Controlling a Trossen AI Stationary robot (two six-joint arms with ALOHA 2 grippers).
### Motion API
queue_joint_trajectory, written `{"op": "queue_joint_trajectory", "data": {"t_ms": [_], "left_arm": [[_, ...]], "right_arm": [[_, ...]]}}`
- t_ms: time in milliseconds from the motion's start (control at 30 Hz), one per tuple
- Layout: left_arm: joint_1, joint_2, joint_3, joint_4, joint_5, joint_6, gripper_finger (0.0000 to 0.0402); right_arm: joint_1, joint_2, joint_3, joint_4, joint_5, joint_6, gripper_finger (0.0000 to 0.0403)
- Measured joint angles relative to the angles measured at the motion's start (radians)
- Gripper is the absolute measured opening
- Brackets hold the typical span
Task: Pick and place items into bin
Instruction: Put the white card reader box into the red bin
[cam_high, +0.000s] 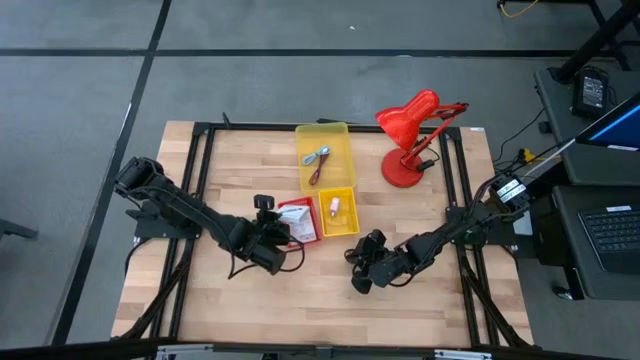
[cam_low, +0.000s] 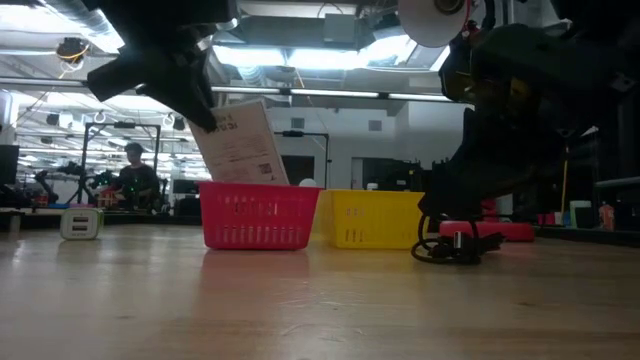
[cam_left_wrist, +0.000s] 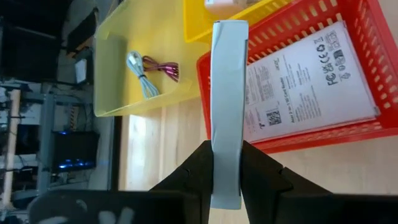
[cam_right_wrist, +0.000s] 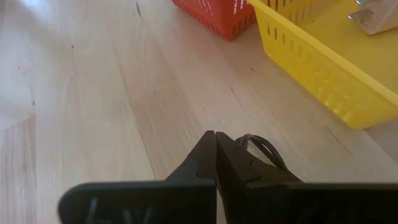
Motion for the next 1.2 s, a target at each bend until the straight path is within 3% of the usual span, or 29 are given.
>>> {"op": "queue_joint_trajectory", "data": {"t_ms": [300,867,1100,1200], "left_arm": [[0.002,0.000,0.000,0.001,0.034,-0.001,0.0066],[0.002,0.000,0.000,0.005,0.037,-0.056,0.0134],[0.002,0.000,0.000,0.025,0.185,-0.053,0.0134],[-0.001,0.000,0.000,0.038,0.196,-0.053,0.0131]], "right_arm": [[0.000,0.000,0.000,0.000,0.000,0.000,0.0000],[0.000,0.000,0.000,0.000,-0.001,0.000,0.0000],[0.000,0.000,0.000,0.000,-0.001,0.000,0.0000],[0.000,0.000,0.000,0.000,-0.002,0.000,0.0000]]}}
